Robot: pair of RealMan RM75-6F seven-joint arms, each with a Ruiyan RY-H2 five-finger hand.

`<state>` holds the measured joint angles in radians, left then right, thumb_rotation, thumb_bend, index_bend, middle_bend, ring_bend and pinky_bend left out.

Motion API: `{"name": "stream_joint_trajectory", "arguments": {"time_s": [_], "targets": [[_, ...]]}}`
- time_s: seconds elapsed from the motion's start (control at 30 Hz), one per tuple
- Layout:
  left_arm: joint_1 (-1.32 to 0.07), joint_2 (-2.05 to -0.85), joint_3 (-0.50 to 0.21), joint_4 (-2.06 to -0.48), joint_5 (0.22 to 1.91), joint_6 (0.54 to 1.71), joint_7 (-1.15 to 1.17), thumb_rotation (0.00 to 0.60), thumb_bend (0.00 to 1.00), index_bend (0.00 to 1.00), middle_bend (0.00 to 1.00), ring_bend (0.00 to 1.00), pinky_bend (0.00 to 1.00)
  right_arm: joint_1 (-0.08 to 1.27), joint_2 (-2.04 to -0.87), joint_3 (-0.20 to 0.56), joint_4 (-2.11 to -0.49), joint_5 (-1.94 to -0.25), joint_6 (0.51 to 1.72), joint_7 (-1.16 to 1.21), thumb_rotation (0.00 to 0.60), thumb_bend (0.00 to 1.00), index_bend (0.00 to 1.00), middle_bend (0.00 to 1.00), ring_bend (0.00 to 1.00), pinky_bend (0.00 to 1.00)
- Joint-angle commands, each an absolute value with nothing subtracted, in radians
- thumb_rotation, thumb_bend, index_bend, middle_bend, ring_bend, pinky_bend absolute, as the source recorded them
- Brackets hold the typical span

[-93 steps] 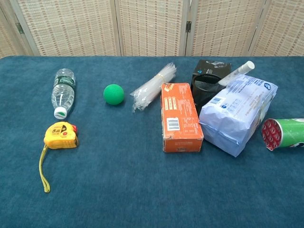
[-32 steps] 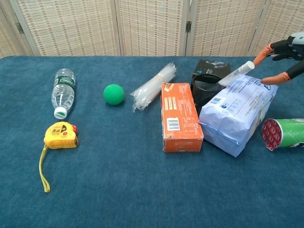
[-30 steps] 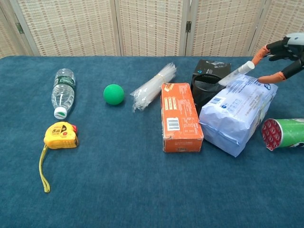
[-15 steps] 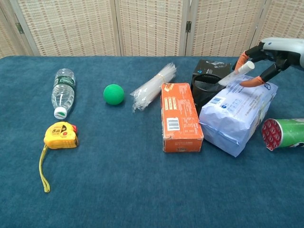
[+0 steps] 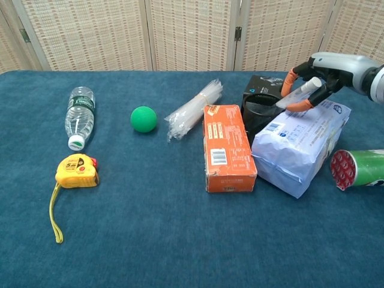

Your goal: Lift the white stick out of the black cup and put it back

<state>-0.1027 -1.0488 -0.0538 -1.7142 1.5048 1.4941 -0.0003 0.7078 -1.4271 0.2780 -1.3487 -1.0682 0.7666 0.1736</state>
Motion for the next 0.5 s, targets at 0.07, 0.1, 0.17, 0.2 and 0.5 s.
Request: {"name": "stream_joint_trajectory", "arguments": {"time_s": [0.07, 0.1, 0.17, 0.2, 0.5], "targets": [[-0.103, -1.050, -0.053, -1.709, 1.505, 1.493, -0.006, 0.600, 0.29, 0.14, 0.12, 0.13, 0.14, 0.713, -1.433, 0.277, -1.346, -1.061, 0.766, 0.163, 0.600, 0.20, 0.49, 0.27, 0.00, 0.01], [-0.102, -1.049, -0.053, -1.708, 1.505, 1.493, -0.007, 0.600, 0.29, 0.14, 0.12, 0.13, 0.14, 0.713, -1.434, 0.277, -1.345, -1.058, 0.766, 0.162, 0.600, 0.20, 0.50, 0.27, 0.00, 0.01], [-0.101, -1.050, -0.053, -1.706, 1.504, 1.494, -0.012, 0.600, 0.29, 0.14, 0.12, 0.13, 0.14, 0.715, -1.436, 0.277, -1.341, -1.053, 0.764, 0.161, 0.600, 0.20, 0.50, 0.27, 0.00, 0.01], [-0.100, -1.050, -0.053, -1.704, 1.503, 1.494, -0.014, 0.600, 0.29, 0.14, 0.12, 0.13, 0.14, 0.715, -1.438, 0.276, -1.340, -1.052, 0.763, 0.161, 0.600, 0.20, 0.50, 0.27, 0.00, 0.01], [-0.098, -1.051, -0.053, -1.699, 1.500, 1.495, -0.021, 0.600, 0.29, 0.14, 0.12, 0.13, 0.14, 0.722, -1.447, 0.277, -1.330, -1.052, 0.765, 0.160, 0.600, 0.32, 0.55, 0.29, 0.00, 0.01]]}}
